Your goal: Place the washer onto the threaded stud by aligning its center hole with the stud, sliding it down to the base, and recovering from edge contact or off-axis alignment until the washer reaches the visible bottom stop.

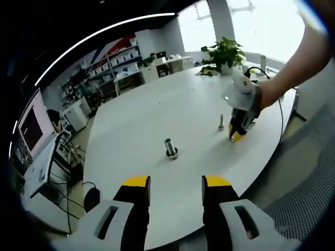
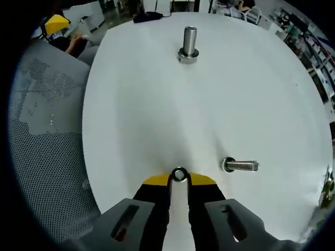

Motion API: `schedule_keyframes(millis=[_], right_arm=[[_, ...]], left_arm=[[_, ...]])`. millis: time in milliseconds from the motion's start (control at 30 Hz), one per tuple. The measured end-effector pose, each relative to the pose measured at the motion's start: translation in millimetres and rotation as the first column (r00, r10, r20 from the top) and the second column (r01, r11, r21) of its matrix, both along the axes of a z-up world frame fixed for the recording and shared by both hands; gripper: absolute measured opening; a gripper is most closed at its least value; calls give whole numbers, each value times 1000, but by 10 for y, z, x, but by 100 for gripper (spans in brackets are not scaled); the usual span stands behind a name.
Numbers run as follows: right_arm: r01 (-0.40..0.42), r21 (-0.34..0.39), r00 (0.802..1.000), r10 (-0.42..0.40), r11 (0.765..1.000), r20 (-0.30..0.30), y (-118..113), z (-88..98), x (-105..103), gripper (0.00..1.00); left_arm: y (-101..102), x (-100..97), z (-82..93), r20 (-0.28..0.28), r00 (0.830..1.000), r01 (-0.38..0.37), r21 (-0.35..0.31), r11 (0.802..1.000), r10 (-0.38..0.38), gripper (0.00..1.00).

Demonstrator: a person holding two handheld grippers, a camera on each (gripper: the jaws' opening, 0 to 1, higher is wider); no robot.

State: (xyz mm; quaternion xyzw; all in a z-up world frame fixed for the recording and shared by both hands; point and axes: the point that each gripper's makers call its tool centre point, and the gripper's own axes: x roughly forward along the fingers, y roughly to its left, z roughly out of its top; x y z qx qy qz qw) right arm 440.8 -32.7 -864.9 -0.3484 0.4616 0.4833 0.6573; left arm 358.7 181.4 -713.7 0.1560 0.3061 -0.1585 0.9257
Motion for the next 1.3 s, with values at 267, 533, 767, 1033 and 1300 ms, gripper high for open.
schedule_keyframes(millis=[267, 533, 767, 1033, 1300], right_arm=[[111, 58, 994, -111, 992, -9, -225, 119, 79, 13], [211, 133, 976, -215, 968, 22, -383, 302, 313, 13], [202, 161, 977, -211, 966, 39, -338, 450, 395, 14], [164, 186, 980, -182, 969, 84, -208, 600, 533, 13], [122, 174, 985, -140, 977, 100, -93, 646, 577, 13]], left_arm=[[38, 17, 19, 6, 1000, -20, -19, 1000, 20, 37], [18, 5, -7, -5, 1000, -8, -9, 1000, 8, 37], [23, 4, -3, -2, 1000, -11, -8, 1000, 11, 37], [15, -8, -18, -8, 1000, -8, -1, 1000, 8, 37], [15, -9, -1, -3, 1000, -8, -1, 1000, 8, 37]])
